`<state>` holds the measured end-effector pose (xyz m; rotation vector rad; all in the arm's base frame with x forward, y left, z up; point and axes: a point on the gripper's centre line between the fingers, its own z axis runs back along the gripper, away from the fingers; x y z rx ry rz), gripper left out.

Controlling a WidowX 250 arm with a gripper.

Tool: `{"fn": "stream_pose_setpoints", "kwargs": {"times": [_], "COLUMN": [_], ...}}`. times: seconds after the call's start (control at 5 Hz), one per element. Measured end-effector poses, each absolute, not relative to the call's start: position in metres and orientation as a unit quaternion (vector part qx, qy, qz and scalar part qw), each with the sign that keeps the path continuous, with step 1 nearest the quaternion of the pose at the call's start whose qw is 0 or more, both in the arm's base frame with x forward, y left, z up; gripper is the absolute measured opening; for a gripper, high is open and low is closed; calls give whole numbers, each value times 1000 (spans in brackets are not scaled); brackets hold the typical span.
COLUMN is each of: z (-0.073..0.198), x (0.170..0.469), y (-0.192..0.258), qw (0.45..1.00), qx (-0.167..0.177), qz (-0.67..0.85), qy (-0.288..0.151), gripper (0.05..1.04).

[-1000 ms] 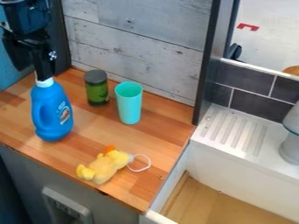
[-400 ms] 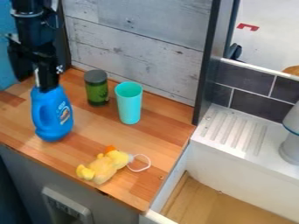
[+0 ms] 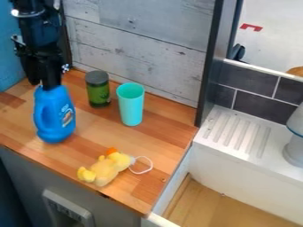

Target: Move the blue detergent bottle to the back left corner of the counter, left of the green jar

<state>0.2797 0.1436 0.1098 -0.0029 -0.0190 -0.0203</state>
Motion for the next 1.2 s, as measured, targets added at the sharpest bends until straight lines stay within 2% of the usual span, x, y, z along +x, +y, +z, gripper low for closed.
{"fn": "stream_pose_setpoints", "kwargs": {"times": [0.2,0.4,0.6,0.8,1.0,1.2], "z": [110,121,159,185,183,170], "x": [277,272,265,274,297,320], "y": [149,153,159,169,196,217], "qw": [1000,1000,998,993,989,989], "qx": [3,19,22,31,34,30], "qz": [3,16,36,60,86,99], "qy": [-9,-12,-51,-96,-116,-109], "gripper": [488,488,487,488,488,488]}}
